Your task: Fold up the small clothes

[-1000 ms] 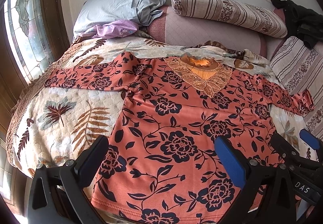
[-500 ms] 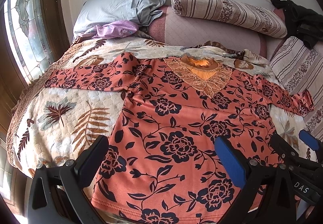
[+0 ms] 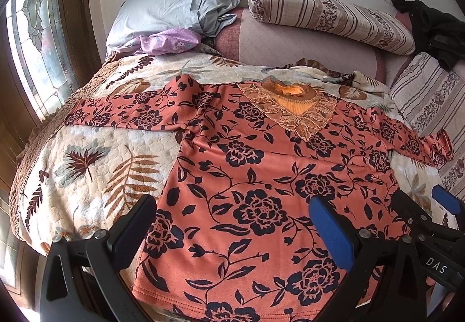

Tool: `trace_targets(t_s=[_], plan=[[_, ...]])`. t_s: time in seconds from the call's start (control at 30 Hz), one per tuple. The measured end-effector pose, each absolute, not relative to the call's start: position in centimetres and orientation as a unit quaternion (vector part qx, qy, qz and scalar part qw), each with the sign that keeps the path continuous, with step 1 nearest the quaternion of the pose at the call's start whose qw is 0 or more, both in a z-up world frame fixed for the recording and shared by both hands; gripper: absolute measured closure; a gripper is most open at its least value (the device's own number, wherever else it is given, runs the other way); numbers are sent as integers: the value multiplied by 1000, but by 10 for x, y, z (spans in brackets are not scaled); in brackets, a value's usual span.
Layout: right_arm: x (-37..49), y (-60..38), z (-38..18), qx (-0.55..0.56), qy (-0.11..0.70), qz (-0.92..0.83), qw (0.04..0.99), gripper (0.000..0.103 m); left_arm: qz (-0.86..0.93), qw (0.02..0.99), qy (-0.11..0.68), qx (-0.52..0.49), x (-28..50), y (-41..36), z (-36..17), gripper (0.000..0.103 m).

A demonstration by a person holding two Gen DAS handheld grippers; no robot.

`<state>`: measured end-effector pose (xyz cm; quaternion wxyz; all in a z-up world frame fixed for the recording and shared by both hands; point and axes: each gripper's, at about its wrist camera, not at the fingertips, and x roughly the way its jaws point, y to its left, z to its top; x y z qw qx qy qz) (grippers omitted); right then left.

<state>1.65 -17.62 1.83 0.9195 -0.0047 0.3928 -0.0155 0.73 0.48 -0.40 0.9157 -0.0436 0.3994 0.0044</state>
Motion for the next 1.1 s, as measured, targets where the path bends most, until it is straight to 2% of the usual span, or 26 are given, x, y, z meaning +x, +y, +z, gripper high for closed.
trace_targets(t_s=[0.47, 0.8, 0.97, 1.1], plan=[[22, -185, 17, 0, 393, -24, 919, 0, 10, 922, 385, -34, 13, 3, -7, 0], [30, -203, 9, 16, 399, -27, 917, 0, 7, 914, 404, -27, 25, 4, -17, 0], [42, -274, 3, 101, 397, -24, 912, 0, 27, 911, 410, -33, 43, 33, -34, 0], [59, -375, -10, 123, 386, -123, 906, 0, 65, 905, 419, -37, 63, 68, -53, 0]])
